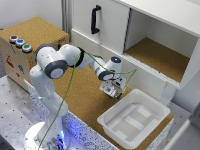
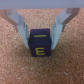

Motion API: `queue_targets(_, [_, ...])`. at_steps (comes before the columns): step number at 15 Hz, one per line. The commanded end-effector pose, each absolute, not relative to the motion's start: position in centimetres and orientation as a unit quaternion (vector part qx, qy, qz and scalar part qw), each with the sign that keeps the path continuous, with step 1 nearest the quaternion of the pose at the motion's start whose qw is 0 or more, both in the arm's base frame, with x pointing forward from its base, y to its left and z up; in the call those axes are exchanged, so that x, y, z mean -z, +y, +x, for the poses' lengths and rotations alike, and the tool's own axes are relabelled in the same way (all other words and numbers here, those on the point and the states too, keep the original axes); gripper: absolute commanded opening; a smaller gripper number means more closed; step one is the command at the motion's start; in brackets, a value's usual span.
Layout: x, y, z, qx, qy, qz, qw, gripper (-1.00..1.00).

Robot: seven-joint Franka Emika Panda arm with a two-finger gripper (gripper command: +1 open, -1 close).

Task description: Grasp the purple block, then turn it left

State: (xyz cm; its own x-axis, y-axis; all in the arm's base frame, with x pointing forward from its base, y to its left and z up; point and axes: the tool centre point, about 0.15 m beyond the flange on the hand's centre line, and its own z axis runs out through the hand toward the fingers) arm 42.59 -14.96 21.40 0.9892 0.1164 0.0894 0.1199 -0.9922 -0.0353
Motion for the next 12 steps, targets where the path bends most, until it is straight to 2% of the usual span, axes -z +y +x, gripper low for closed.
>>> queue_targets(1, [-21.3,-14.8,42.7,0.047,-0.075,-0.995,0.038,-1.00])
queue_targets(4, [-23.8,-13.3,42.0,0.062,-0.125,-0.989,0.053,-1.00])
queue_targets(8, [-26.9,-12.0,41.9,0.042,-0.173,-0.984,0.020,-1.00])
queue_targets(12, [-28.2,-10.9,42.8,0.020,-0.235,-0.972,-0.014,-1.00])
